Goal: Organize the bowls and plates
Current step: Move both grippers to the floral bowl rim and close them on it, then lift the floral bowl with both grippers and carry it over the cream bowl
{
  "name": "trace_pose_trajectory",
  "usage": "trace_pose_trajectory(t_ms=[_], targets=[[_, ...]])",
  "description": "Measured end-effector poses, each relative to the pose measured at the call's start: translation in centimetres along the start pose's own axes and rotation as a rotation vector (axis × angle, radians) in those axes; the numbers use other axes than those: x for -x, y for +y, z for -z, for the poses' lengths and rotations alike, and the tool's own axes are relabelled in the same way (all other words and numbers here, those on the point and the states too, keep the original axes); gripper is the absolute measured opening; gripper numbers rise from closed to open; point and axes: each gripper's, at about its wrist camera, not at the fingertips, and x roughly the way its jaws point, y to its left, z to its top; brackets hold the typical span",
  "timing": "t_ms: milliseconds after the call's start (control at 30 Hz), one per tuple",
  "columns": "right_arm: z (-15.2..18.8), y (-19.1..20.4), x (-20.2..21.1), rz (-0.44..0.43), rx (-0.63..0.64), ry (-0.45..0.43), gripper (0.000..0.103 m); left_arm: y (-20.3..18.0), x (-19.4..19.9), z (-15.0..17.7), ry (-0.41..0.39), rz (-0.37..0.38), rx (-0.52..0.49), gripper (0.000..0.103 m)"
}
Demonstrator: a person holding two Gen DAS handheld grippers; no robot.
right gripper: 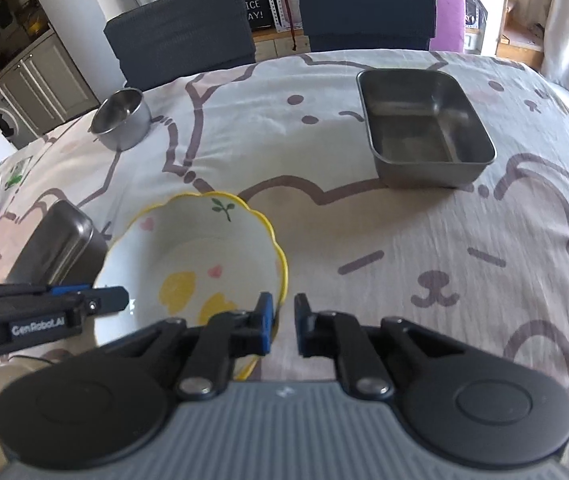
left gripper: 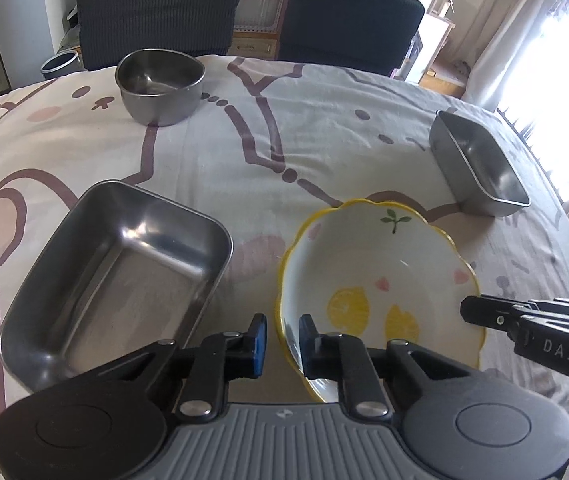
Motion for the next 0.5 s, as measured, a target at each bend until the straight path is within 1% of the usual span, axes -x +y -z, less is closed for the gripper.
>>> trace_pose_trajectory(t_ms=[100,233,400,500], targets=[[-0.2,0.0,-0.7,-0.002,-0.007,0.018,0.01,0.0,-0.4,-0.1,0.003,-0.002,-0.005,0.017],[-0.4,0.1,-1.7,-0.006,-0.004,0.037,0.01,-0.2,-0.7,-0.2,0.004,0.001,-0.015,0.013],[-0.2,0.9,-2.7,0.015,0.056,0.031,0.012,-0.3,-1.1,-0.4,0.001,0.001,-0.028,0.013],[-0.2,0.8,-3.1,0.012,0.052,0.033,0.013,-0.3,-1.2,-0.5,-0.007,0.006,-0.033,0.013]])
